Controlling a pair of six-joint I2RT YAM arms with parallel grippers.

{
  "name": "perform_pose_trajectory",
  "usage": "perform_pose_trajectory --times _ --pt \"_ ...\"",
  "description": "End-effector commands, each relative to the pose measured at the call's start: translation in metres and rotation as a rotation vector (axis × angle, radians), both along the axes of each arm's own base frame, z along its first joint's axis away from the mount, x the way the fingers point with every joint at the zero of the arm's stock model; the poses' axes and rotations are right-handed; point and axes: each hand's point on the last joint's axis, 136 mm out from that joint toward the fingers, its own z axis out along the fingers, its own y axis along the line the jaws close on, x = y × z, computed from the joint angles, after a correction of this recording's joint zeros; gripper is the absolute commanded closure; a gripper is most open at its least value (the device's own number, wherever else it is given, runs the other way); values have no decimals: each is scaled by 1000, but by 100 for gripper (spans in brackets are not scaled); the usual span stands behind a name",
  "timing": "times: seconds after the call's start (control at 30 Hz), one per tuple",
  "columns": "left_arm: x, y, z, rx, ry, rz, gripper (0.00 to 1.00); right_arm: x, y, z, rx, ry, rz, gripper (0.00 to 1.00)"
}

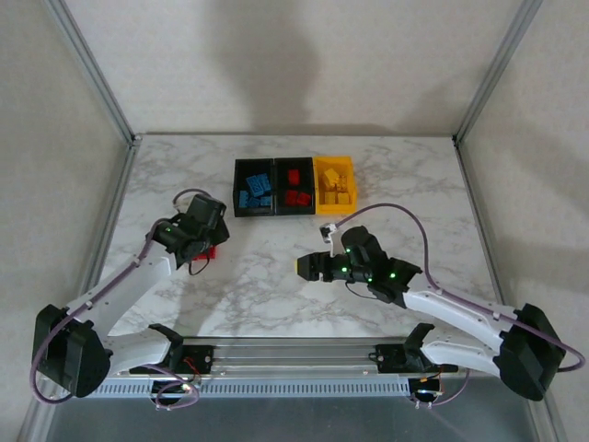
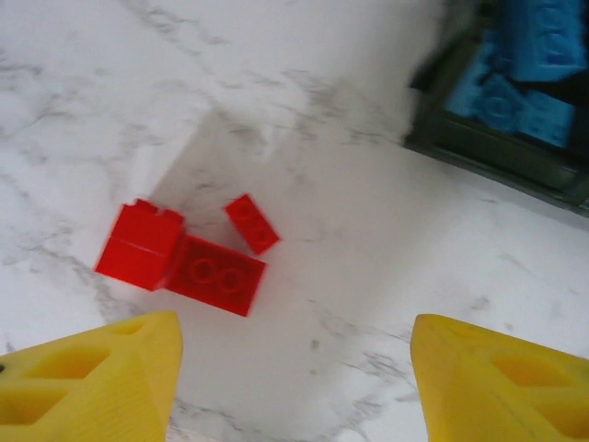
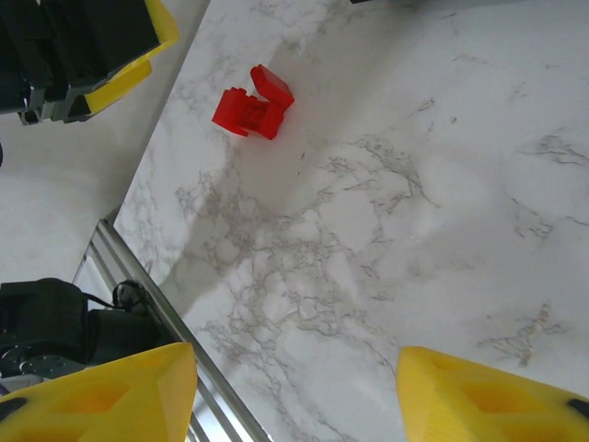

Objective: Sort the legos into containers by color
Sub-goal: Pick up the lego from the middle-left of the table.

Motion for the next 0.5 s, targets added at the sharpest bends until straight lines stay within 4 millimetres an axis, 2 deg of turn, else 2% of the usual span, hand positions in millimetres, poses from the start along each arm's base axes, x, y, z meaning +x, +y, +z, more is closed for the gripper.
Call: perform_pose_trajectory --times 0.0,0.17,0.47 --pt "6 10 -13 -43 -6 56 35 8 17 19 31 -54 -4 41" --pt "17 17 -38 -32 47 79 38 8 18 18 17 -55 -13 41" --pt "35 14 -66 -12 103 82 43 10 8 15 -17 -65 -45 41"
